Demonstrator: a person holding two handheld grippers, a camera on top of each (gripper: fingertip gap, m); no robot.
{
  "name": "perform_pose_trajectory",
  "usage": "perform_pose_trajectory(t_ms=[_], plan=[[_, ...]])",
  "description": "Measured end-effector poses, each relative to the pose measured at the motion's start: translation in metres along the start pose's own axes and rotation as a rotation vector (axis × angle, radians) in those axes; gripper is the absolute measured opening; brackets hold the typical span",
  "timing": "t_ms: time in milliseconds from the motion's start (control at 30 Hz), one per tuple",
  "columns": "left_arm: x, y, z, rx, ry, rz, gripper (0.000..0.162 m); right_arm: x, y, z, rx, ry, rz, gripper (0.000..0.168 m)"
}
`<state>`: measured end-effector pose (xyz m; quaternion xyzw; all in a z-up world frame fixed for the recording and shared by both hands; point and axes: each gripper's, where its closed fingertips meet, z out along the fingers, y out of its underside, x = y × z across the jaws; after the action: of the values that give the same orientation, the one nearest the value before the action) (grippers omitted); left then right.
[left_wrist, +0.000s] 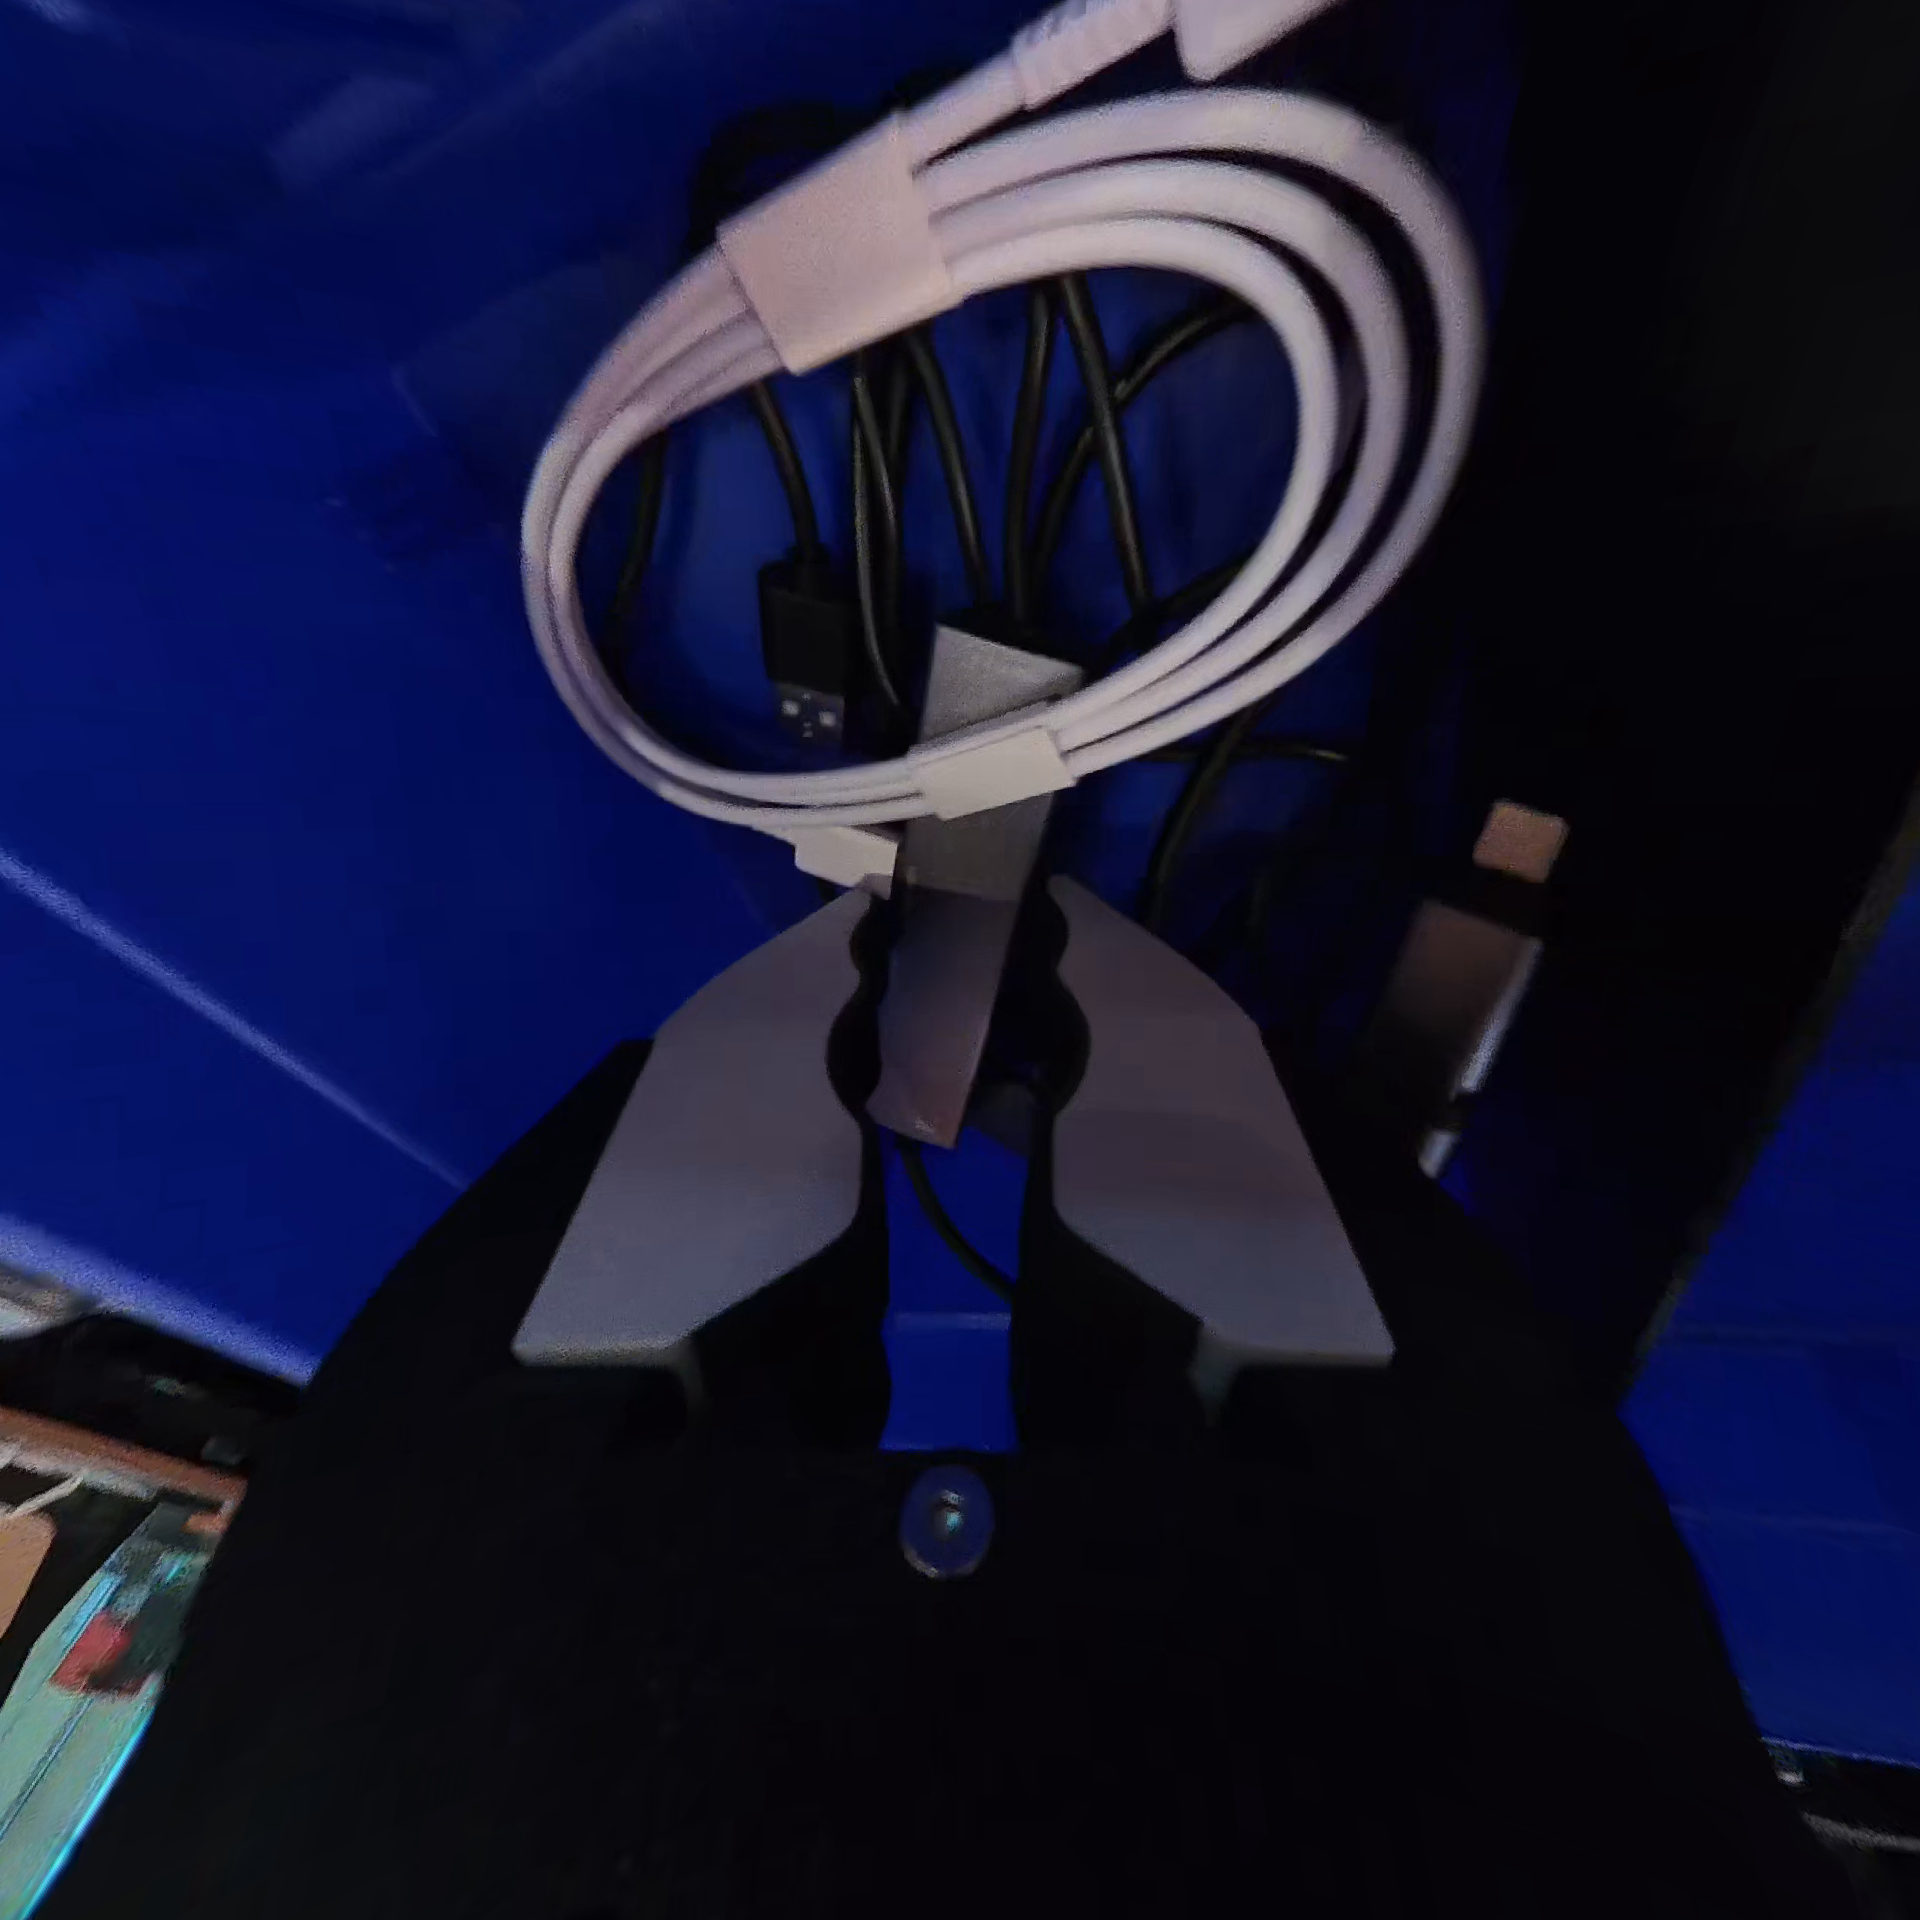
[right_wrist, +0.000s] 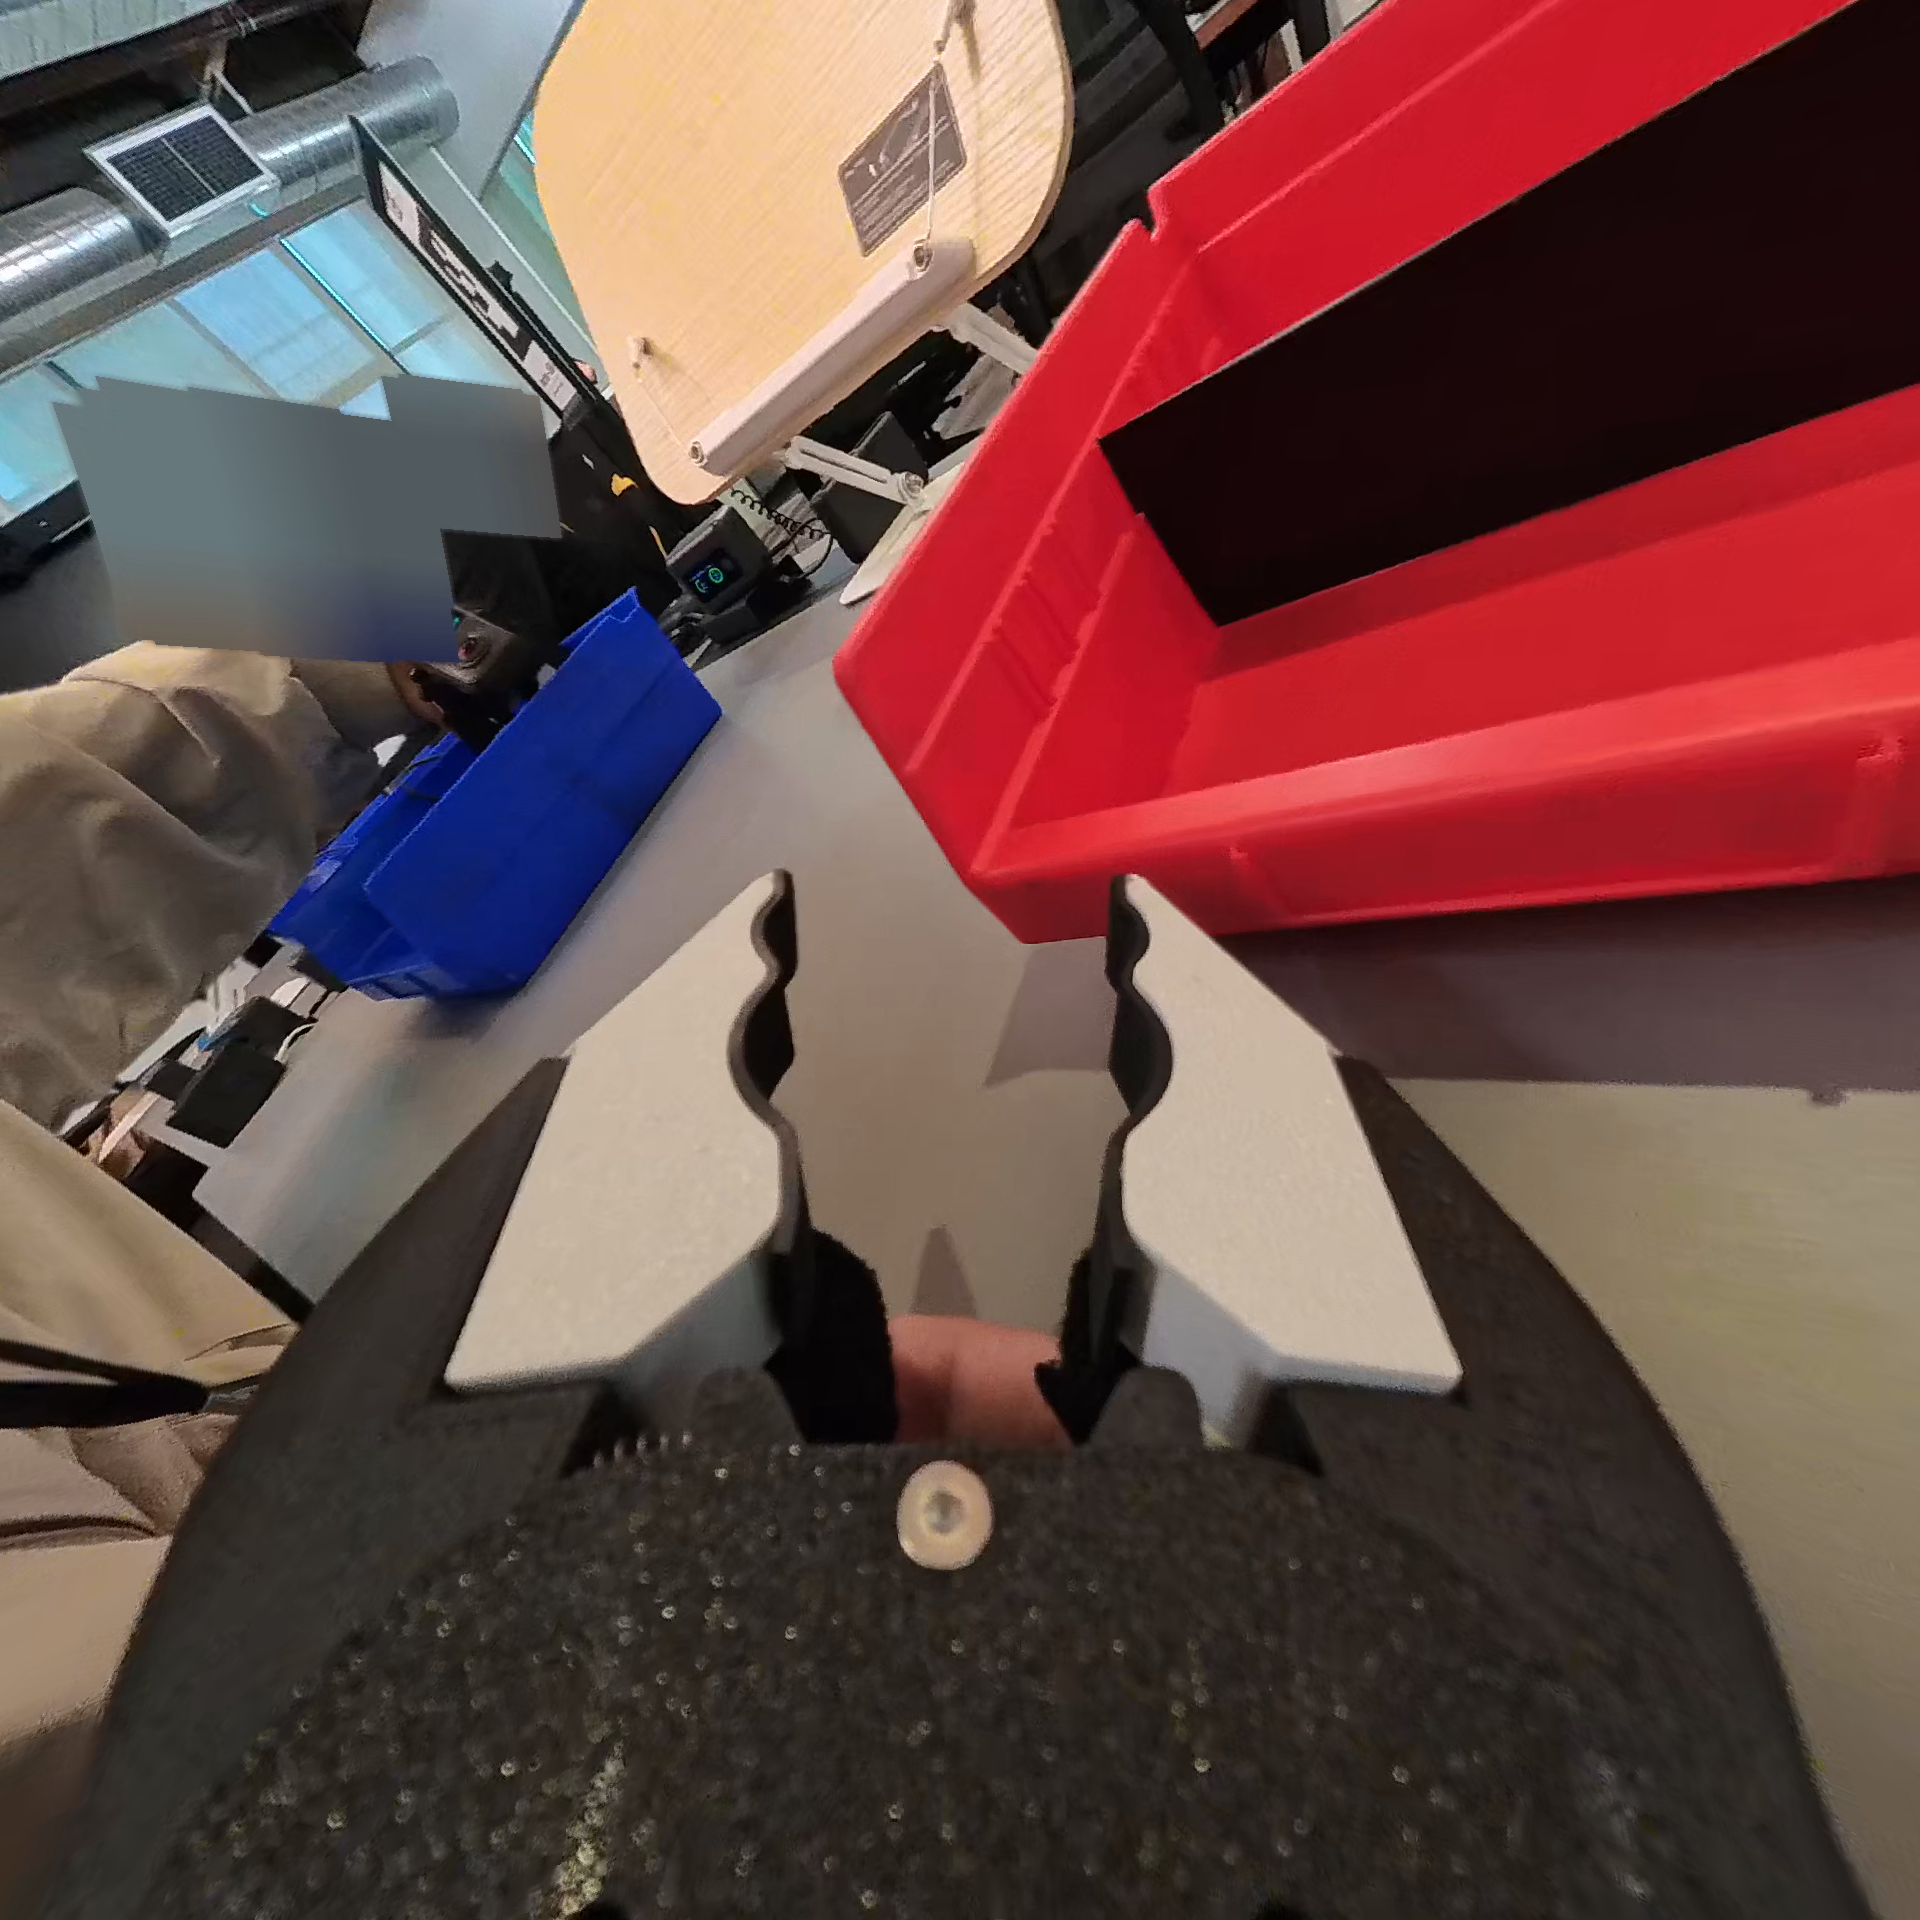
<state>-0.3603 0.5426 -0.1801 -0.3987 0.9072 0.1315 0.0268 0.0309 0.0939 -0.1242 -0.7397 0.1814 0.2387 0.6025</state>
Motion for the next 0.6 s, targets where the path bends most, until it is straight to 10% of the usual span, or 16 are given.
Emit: perform_pose_trajectory(t_ms=[233,433,600], plan=[[-0.02,0.014,-0.063,-0.012,-0.32,-0.06,0.024,-0.026,0.0,0.0,-0.002,-0.066,-0.09,0.059],[-0.032,0.046,-0.158,-0.358,-0.806,0.08,0.024,-0.063,-0.002,0.004,0.015,-0.134,-0.192,0.058],[-0.023,0.012,-0.241,-0.392,-1.118,0.105,0.023,-0.121,-0.012,0.029,0.007,-0.23,-0.334,0.058]])
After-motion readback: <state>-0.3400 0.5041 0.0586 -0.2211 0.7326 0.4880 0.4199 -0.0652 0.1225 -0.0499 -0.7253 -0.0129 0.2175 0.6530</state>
